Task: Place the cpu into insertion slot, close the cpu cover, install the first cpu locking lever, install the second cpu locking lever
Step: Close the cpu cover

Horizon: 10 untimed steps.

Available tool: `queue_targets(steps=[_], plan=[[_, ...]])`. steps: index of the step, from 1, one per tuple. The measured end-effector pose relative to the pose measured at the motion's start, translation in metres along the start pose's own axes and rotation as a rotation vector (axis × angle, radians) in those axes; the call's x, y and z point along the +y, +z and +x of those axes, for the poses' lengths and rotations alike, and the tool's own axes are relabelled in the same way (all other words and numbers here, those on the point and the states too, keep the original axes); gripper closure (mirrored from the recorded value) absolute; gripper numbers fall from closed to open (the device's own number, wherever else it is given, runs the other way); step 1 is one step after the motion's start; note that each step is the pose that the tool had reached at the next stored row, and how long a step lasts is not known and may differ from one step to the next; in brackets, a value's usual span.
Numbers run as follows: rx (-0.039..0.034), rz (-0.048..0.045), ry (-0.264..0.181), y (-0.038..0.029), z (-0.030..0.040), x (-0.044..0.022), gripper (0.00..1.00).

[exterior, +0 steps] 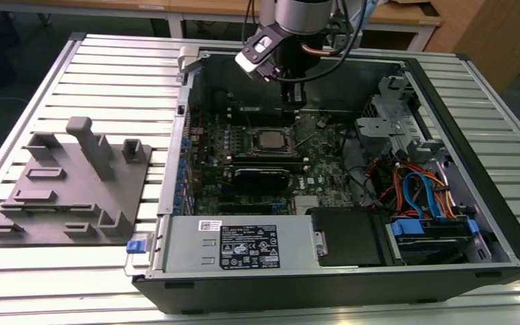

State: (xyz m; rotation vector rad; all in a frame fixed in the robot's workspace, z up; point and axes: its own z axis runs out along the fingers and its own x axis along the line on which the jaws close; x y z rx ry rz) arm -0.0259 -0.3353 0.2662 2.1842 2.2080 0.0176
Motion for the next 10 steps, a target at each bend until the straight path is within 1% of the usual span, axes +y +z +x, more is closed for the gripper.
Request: queue_targets(steps=[3, 6, 7, 10], plan=[[0.0, 0.001, 0.0, 0.0002, -0.0004, 0.0043, 0.9], [0.0003, 0.0122, 0.0, 0.0001, -0.0007, 0.0073, 0.9], [0.0004, 0.0141, 0.0, 0.0001, -0.0007, 0.0077, 0.9], [0.0008, 0.014, 0.0, 0.0003, -0.0007, 0.0095, 0.9]])
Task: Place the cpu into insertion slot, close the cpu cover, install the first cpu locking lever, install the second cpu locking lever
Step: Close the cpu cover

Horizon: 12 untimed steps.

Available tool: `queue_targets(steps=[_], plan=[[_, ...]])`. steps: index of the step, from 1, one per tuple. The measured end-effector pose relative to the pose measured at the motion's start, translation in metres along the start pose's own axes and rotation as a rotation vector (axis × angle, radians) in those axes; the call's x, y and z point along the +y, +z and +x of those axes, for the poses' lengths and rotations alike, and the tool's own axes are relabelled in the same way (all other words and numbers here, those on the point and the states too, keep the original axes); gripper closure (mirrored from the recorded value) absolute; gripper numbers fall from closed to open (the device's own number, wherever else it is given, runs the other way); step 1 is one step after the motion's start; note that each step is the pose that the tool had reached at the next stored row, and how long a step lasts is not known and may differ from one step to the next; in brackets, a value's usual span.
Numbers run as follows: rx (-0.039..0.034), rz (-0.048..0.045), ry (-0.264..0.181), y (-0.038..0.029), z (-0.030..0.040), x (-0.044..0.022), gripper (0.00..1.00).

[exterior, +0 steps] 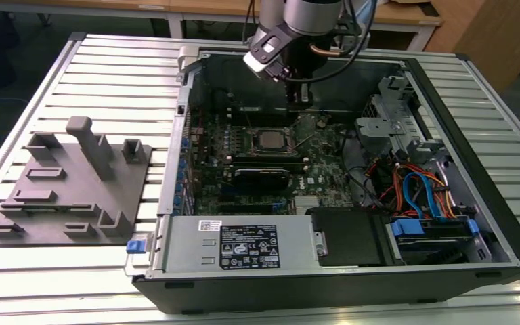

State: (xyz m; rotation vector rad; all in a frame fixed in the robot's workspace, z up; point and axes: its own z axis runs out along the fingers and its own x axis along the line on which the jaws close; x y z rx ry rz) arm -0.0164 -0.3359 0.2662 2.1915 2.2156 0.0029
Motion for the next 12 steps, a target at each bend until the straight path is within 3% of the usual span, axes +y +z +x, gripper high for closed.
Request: queue_targets(steps=[7, 12], plan=[[0.0001, 0.0025, -0.006, 0.0004, -0.0024, 0.0137, 0.9], [0.0002, 0.0082, -0.006, 0.0007, -0.0026, 0.0288, 0.9]])
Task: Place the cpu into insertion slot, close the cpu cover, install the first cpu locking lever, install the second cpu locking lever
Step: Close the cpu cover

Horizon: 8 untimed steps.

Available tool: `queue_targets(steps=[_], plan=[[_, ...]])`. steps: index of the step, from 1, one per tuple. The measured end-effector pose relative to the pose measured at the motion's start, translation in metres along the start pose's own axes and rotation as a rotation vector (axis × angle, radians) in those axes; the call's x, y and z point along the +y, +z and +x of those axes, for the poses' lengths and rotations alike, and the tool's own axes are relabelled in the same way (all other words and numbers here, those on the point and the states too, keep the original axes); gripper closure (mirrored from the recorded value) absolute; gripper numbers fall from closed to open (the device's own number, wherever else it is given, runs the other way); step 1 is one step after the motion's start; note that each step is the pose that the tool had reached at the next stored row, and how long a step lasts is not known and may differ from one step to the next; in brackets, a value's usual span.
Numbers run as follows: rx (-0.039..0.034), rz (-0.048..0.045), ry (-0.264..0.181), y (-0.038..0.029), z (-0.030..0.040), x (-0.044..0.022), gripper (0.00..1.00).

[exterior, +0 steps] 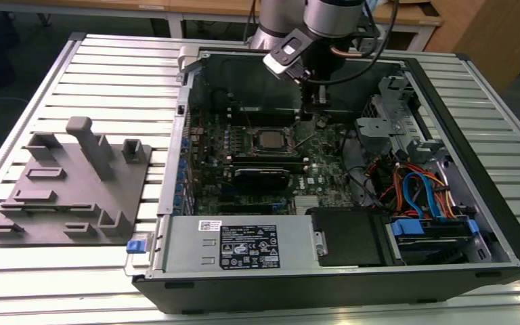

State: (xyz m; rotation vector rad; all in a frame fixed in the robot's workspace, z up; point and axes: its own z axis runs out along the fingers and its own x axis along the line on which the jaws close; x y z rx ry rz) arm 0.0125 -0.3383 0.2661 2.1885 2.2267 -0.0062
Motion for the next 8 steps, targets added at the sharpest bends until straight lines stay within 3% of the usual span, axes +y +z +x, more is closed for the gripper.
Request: queue_targets(steps=[8], plan=[[-0.0001, 0.0015, 0.0, 0.0016, -0.0004, 0.02, 0.9]])
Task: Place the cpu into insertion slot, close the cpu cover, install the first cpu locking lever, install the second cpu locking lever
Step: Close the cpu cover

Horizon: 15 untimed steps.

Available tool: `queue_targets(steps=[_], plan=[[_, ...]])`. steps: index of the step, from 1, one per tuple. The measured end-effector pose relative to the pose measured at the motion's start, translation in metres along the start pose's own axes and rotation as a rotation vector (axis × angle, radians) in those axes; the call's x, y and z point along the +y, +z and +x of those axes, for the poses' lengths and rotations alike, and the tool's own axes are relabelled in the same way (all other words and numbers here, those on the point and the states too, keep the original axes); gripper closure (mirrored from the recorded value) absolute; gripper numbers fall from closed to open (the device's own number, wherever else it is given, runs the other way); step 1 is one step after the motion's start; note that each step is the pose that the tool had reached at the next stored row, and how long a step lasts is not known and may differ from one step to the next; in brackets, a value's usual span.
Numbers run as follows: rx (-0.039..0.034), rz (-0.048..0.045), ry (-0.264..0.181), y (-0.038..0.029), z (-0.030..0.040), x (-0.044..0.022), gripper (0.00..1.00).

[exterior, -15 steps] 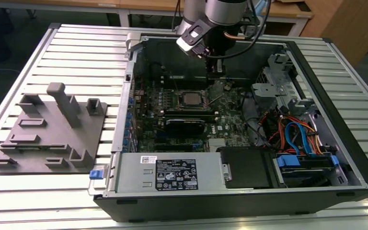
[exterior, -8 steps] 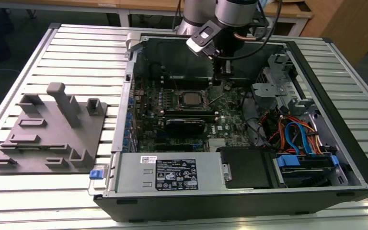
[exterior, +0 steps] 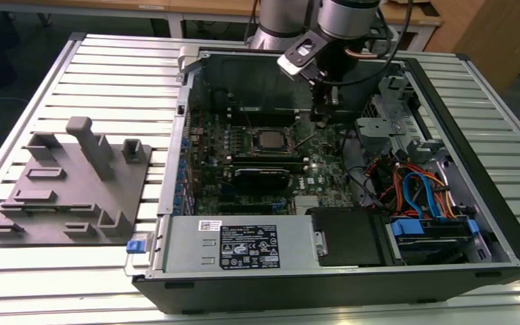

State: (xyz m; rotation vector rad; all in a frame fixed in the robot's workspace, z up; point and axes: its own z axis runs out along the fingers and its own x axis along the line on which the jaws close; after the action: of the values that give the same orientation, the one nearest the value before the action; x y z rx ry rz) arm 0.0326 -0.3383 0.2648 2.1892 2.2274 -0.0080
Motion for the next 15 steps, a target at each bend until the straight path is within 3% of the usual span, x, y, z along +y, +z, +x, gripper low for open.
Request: queue_targets(steps=[8, 15], plan=[[0.0001, 0.0012, 0.0, 0.0067, 0.0, 0.017, 0.9], [0.0001, 0.0014, 0.0, 0.0176, 0.0004, 0.0172, 0.9]])
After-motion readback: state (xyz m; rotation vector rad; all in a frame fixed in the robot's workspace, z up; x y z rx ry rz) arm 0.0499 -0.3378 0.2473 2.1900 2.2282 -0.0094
